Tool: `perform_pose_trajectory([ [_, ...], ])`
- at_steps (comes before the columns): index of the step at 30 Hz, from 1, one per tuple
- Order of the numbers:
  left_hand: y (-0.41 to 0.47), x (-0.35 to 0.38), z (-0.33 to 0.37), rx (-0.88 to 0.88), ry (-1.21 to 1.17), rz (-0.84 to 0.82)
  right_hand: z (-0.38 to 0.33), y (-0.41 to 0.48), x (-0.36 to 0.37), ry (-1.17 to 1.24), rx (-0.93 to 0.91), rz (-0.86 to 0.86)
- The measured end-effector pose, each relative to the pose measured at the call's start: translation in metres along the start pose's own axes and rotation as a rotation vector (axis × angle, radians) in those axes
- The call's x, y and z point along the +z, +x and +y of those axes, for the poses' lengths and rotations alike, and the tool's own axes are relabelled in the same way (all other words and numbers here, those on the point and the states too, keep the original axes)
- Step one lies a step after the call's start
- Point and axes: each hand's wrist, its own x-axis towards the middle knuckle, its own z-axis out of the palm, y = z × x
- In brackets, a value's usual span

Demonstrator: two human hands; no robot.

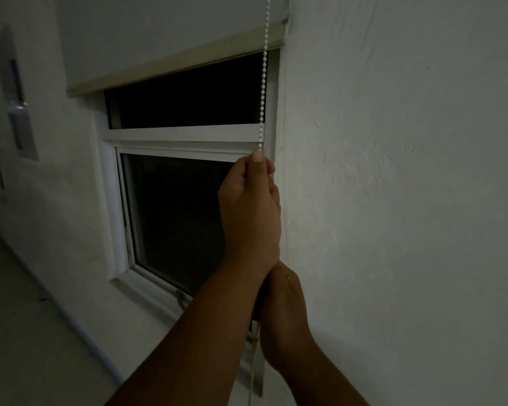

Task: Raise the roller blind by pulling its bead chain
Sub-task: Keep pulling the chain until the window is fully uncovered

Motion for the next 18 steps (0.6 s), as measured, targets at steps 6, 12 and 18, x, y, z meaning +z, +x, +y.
perform_pose_trajectory([
  [6,-0.012,-0.004,-0.013,0.104,0.146,0.081,0.000,0.003,-0.011,-0.096,0.062,-0.027],
  [12,-0.025,-0.008,-0.024,0.102,0.228,0.076,-0.032,0.014,-0.020,0.101,0.081,0.047],
  [18,-0.035,-0.011,-0.034,0.089,0.291,0.098,-0.072,0.033,-0.020,0.199,0.085,0.010],
])
